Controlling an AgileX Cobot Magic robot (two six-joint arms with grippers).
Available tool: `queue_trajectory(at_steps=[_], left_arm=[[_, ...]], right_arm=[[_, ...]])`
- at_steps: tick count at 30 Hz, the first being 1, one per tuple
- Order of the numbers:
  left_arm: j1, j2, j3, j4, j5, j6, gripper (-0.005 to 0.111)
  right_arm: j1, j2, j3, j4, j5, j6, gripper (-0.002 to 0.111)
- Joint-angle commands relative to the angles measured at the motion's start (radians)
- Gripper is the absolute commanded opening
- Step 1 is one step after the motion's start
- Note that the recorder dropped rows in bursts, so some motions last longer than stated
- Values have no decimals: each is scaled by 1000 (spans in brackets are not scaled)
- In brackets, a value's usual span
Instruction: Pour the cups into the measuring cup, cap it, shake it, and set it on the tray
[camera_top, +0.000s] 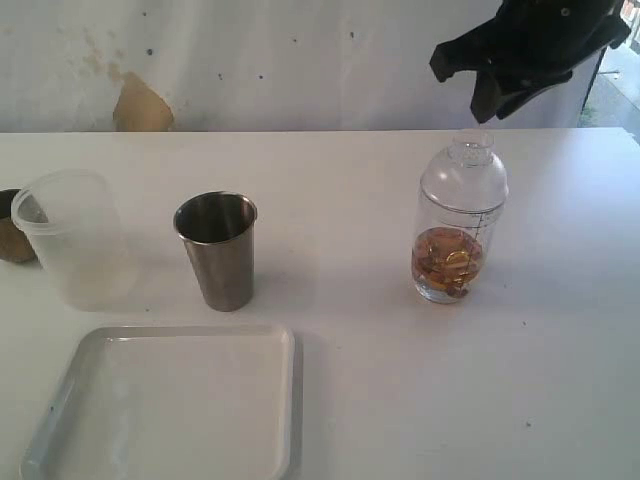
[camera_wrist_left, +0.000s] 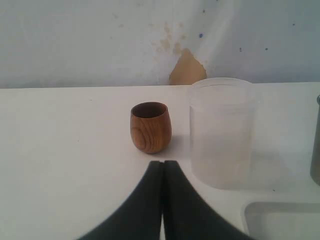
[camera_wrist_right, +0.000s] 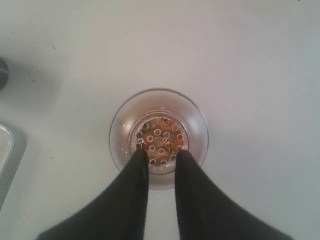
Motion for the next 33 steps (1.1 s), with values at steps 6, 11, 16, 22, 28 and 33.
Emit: queue_trajectory(at_steps=[6,11,16,22,28,33], left_arm=[[4,-4,6,3,-2,-1,0],[4,-4,6,3,-2,-1,0],[4,-4,6,3,-2,-1,0],[4,-4,6,3,-2,-1,0],[4,-4,6,3,-2,-1,0],[4,-4,6,3,-2,-1,0]], right_arm=[[1,17,13,-1,0,-10,0],[1,39,13,1,0,-10,0],[1,45,13,2,0,-10,0],[1,62,13,2,0,-7,0],[1,76,13,0,0,-4,0],[1,76,11,3,0,-4,0]])
